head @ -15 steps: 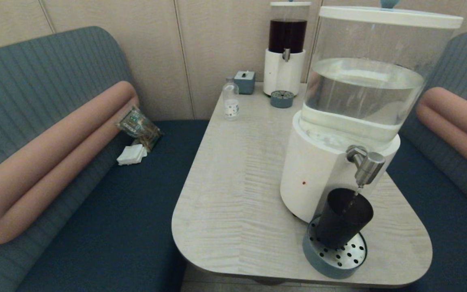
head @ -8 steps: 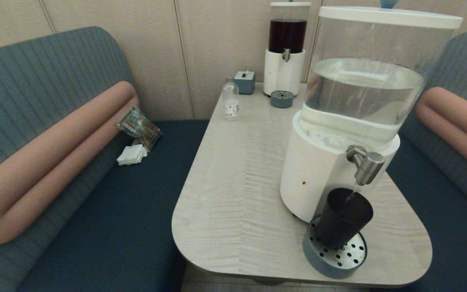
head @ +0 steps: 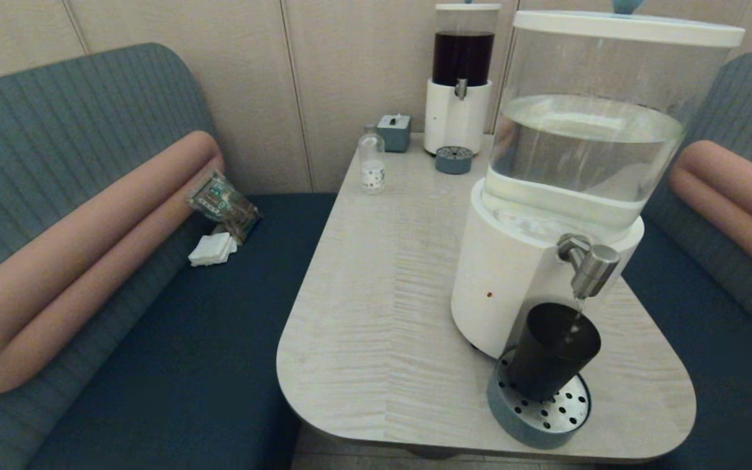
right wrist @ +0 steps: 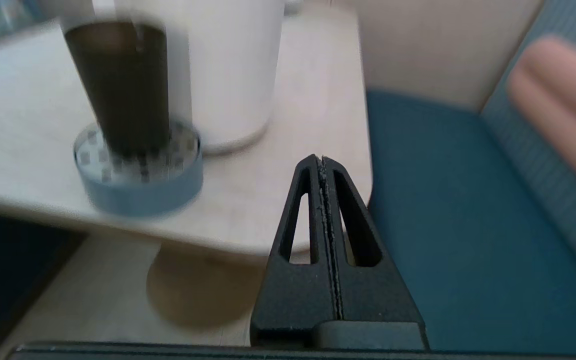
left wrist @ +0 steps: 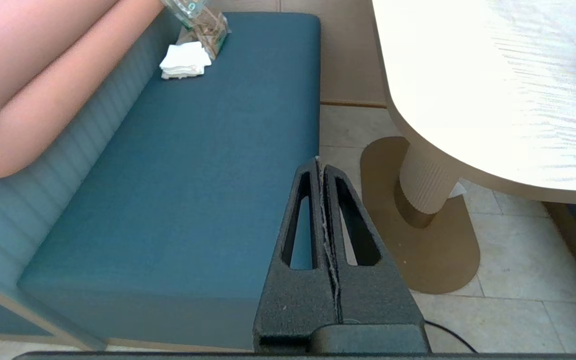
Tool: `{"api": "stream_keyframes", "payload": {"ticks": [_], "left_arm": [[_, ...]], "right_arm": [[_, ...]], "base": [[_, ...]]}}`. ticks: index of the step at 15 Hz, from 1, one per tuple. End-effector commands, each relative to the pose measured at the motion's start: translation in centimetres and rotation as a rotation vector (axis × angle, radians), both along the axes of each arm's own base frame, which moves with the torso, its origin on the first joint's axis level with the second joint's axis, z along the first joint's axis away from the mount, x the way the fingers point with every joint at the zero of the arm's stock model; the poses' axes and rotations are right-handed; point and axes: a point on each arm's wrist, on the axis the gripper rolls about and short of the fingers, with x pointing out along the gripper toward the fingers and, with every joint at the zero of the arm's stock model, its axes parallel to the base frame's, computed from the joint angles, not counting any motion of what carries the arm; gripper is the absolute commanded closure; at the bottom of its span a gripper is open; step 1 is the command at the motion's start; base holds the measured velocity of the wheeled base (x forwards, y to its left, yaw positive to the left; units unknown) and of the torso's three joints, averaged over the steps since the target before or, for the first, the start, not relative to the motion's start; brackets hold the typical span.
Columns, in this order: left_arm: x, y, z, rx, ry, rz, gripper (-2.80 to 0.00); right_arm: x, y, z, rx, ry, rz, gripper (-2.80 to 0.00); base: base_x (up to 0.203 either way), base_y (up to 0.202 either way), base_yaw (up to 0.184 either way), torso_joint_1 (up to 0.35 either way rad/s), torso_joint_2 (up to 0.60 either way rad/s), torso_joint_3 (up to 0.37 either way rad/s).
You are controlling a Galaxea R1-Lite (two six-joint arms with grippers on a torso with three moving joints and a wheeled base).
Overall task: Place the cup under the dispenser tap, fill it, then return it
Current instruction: Turn off the faucet
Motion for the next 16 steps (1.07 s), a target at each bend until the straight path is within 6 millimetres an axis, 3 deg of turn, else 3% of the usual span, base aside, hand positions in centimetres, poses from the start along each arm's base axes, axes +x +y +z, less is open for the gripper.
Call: {"api": "stream_keyframes", "payload": {"ticks": [1,4,16], "left_arm": [[0.0,0.0,0.0,-0.001,0.0,0.001,0.0],[0.0,0.0,-0.01,-0.001,0.0,0.001,0.0],[0.0,0.0,-0.02,0.009,0.001,-0.001,0.0]], "right_arm": [[0.05,0.0,-0.77,-0.006,0.066,0.002,0.0],[0.08,0.01,-1.63,0.0,0.155,0.004,0.0],[0.11,0.0,-1.61,0.028,0.154,-0.001,0.0]], "base": [[0.0,0.0,0.0,0.0,0.0,0.0],[0.0,0.0,0.0,0.0,0.0,0.0],[0.0,0.0,0.0,0.0,0.0,0.0]]}}
